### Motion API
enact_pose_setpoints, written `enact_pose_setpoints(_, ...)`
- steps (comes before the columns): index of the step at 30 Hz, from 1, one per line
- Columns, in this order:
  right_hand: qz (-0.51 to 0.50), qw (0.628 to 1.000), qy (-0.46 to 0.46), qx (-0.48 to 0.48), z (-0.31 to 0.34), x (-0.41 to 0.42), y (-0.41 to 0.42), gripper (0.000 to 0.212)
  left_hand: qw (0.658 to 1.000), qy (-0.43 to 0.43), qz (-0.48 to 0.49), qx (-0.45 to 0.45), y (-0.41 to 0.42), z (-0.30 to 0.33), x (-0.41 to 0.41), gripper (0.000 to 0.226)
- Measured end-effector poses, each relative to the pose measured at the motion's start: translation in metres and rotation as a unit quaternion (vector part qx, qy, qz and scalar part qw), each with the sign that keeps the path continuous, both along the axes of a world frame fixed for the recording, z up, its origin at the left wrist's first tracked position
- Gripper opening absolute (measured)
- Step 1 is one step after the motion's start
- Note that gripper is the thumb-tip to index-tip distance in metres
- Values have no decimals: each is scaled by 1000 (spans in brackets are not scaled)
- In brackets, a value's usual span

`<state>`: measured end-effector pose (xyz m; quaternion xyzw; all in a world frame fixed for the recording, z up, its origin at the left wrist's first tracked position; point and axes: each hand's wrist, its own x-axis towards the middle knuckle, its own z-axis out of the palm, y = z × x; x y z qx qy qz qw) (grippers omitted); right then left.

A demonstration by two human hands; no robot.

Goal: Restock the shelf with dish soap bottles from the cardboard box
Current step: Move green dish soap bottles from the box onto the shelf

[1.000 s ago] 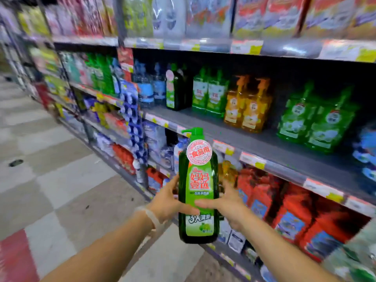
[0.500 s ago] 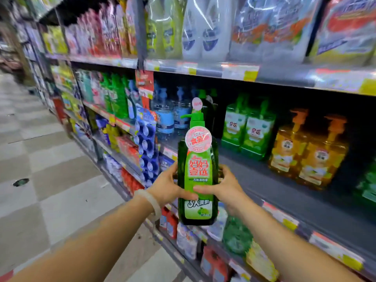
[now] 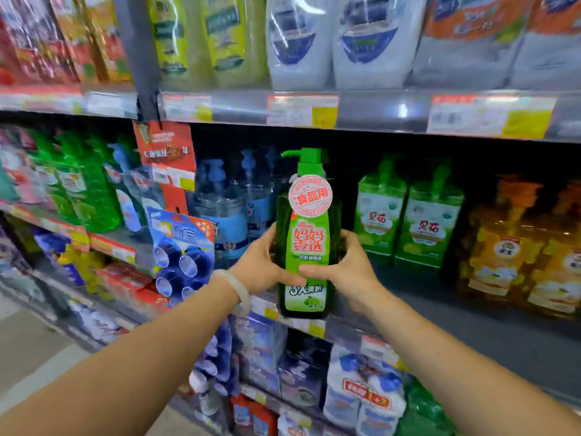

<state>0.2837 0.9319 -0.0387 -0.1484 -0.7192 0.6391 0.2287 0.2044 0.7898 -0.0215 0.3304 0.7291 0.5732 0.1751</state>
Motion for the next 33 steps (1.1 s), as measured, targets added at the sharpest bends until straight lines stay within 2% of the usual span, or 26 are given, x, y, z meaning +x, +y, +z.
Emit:
enact_pose_setpoints(7, -93, 996, -18, 0, -21, -75, -14, 92, 997, 7, -79, -14, 5, -23, -98, 87)
enact_pose_setpoints(11, -122, 992, -29, -1, -31, -92, -15, 85, 994, -4, -109, -24, 12, -36, -123, 92)
enact_pose_setpoints(17, -132, 991, -23, 0, -40, -100, -13, 88, 989, -17, -147, -23, 18, -46, -148, 101)
enact_pose_setpoints(19, -132, 991, -36, 12, -46, -100, -14, 95, 986, -25, -161, -31, 18, -51, -152, 100)
enact_pose_setpoints(22, -118, 990, -72, 4, -51, -101, -15, 117, 982, -36, -179, -46, 20, -54, -155, 97)
enact_pose_setpoints(26, -80, 992, -99, -13, -49, -102, -15, 95, 983, -40, -173, -44, 18, -55, -153, 98)
enact_pose_setpoints(33, -83, 990, -116, -8, -52, -100, -15, 89, 986, -52, -154, -33, 12, -62, -145, 95)
